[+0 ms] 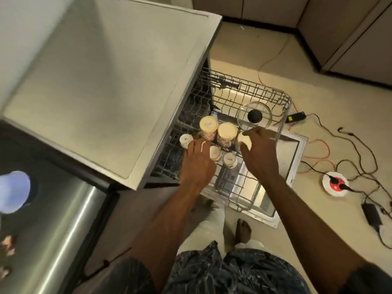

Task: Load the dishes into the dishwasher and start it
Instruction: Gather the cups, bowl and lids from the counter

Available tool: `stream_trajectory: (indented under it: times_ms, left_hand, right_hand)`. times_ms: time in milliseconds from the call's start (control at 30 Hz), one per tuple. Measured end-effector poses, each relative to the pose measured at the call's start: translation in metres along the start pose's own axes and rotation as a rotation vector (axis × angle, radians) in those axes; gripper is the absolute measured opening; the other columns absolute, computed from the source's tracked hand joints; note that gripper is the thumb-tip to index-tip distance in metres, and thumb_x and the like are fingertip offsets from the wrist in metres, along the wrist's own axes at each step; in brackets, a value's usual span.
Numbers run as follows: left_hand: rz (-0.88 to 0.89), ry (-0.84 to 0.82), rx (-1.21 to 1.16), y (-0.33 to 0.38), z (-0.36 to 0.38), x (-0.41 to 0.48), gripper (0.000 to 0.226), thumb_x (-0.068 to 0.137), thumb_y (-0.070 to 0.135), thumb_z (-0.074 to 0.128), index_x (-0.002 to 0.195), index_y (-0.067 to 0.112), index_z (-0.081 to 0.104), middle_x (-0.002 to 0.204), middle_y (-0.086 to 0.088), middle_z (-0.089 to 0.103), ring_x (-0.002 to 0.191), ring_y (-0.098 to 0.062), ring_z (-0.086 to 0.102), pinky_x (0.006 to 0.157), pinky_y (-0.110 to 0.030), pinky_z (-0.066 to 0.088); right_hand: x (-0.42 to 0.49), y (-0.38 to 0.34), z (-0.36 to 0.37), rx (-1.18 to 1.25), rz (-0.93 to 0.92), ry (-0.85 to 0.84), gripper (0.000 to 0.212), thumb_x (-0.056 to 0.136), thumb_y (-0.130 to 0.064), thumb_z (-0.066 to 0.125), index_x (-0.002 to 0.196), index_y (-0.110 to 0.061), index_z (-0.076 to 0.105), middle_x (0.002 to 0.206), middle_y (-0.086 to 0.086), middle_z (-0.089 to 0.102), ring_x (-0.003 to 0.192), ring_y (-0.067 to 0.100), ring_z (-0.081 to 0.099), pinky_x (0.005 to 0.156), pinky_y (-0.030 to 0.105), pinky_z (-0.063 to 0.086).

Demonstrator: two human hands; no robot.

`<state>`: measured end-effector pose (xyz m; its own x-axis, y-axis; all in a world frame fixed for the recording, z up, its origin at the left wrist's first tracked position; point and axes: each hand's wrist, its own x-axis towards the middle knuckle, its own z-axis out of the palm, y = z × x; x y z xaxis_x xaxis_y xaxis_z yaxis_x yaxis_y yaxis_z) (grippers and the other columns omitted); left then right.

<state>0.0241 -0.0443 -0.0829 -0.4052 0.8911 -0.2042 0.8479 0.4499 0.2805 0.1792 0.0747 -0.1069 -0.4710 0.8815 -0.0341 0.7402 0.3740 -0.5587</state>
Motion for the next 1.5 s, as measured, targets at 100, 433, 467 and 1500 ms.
stream_trajectory:
  times_ms: [100, 433, 467, 1500]
  left_hand:
    - [-0.022, 0.050, -0.001, 0.007, -0.012, -0.046, 0.061, 0.087, 0.028, 0.067, 0.142, 0.017, 0.043, 0.150, -0.006, 0.041, 0.138, -0.027, 0.034, 0.109, -0.045, 0.038]
    - [-0.258, 0.278, -0.069, 0.011, -0.057, -0.177, 0.068, 0.088, 0.033, 0.065, 0.149, 0.018, 0.038, 0.157, -0.006, 0.030, 0.148, -0.028, 0.020, 0.120, -0.048, 0.025]
    - [-0.286, 0.298, -0.072, 0.007, -0.063, -0.184, 0.068, 0.088, 0.033, 0.064, 0.149, 0.019, 0.038, 0.157, -0.005, 0.030, 0.148, -0.027, 0.020, 0.120, -0.048, 0.025]
    - [-0.829, 0.470, -0.157, -0.328, -0.184, -0.323, 0.072, 0.089, 0.038, 0.061, 0.151, 0.018, 0.031, 0.161, -0.006, 0.026, 0.148, -0.032, 0.018, 0.119, -0.047, 0.024]
  right_hand:
    - [-0.040, -0.031, -0.025, -0.059, -0.109, -0.005, 0.036, 0.091, -0.021, 0.066, 0.127, -0.013, 0.063, 0.135, 0.011, 0.055, 0.123, 0.035, 0.050, 0.096, 0.049, 0.045]
    - [-0.123, -0.093, -0.066, -0.147, -0.434, -0.132, 0.047, 0.092, -0.024, 0.064, 0.137, -0.016, 0.053, 0.144, 0.011, 0.050, 0.133, 0.037, 0.043, 0.103, 0.055, 0.043]
    - [-0.126, -0.100, -0.066, -0.150, -0.469, -0.140, 0.047, 0.092, -0.024, 0.064, 0.136, -0.016, 0.053, 0.144, 0.011, 0.049, 0.134, 0.038, 0.043, 0.103, 0.056, 0.043]
    - [-0.139, -0.548, 0.181, -0.274, -0.937, -0.545, 0.085, 0.090, -0.046, 0.069, 0.158, -0.021, 0.023, 0.162, 0.014, 0.020, 0.139, 0.040, 0.035, 0.109, 0.050, 0.040]
